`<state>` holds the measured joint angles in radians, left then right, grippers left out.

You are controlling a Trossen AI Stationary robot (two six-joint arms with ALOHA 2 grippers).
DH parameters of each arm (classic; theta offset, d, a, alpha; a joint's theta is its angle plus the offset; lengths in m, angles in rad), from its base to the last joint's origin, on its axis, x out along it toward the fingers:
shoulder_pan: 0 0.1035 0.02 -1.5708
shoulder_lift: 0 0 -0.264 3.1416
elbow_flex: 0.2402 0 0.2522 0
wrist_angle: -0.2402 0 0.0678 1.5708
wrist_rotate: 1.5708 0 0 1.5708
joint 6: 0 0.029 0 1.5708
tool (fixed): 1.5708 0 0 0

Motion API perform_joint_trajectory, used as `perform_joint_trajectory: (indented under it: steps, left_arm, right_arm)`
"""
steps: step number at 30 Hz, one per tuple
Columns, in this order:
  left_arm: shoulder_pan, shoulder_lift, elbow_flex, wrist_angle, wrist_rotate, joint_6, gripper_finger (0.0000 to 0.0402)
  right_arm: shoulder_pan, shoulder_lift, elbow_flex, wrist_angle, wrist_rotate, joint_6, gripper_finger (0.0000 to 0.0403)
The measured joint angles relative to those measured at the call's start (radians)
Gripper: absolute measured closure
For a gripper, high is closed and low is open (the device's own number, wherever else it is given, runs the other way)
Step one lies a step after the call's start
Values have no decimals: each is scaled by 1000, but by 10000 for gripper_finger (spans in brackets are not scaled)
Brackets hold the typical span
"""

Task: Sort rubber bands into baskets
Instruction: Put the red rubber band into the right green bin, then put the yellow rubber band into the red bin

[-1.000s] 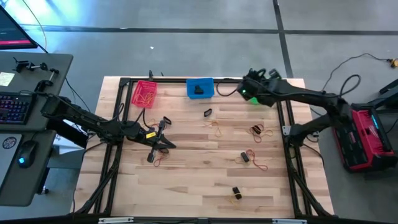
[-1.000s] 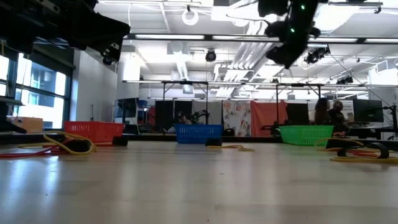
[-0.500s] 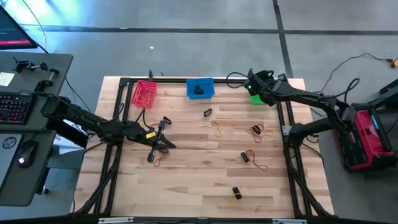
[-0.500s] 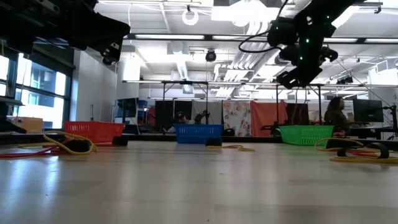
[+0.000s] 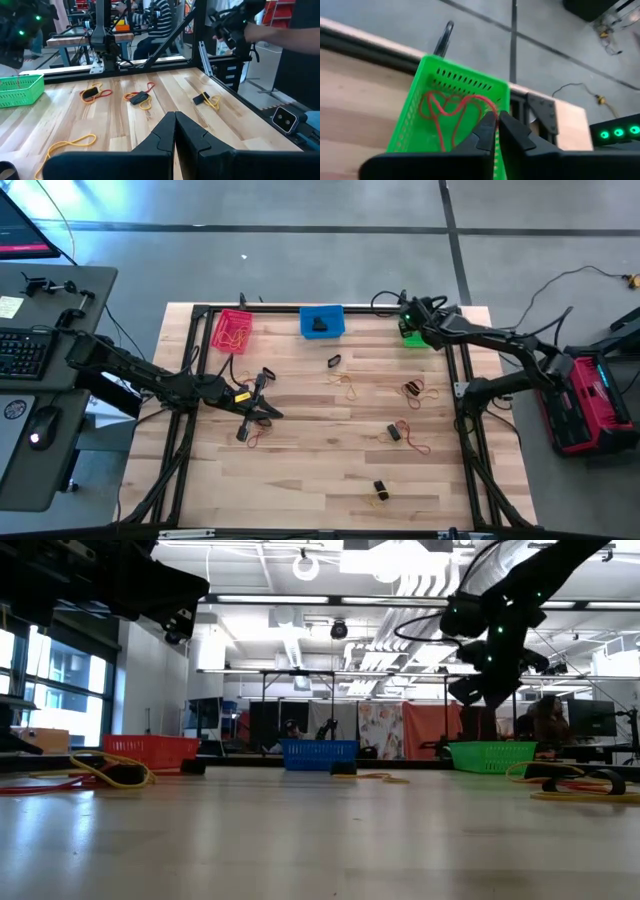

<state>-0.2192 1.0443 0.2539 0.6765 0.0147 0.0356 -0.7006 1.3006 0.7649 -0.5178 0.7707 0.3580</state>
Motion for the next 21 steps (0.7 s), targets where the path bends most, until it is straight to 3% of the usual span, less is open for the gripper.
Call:
perform_joint_trajectory:
  steps: [8, 13, 17, 21]
  left_arm:
    - [4, 0, 0, 1, -2, -38, 401]
    - [4, 0, 0, 1, -59, -54, 401]
    - [4, 0, 0, 1, -76, -57, 401]
    - [15, 0, 0, -3, -76, -61, 401]
  right_arm:
    - [-9, 0, -27, 27, 13, 27, 301]
    - [-5, 0, -26, 38, -23, -21, 251]
    - [28, 0, -26, 41, -47, -64, 274]
    - [106, 0, -26, 49, -49, -97, 368]
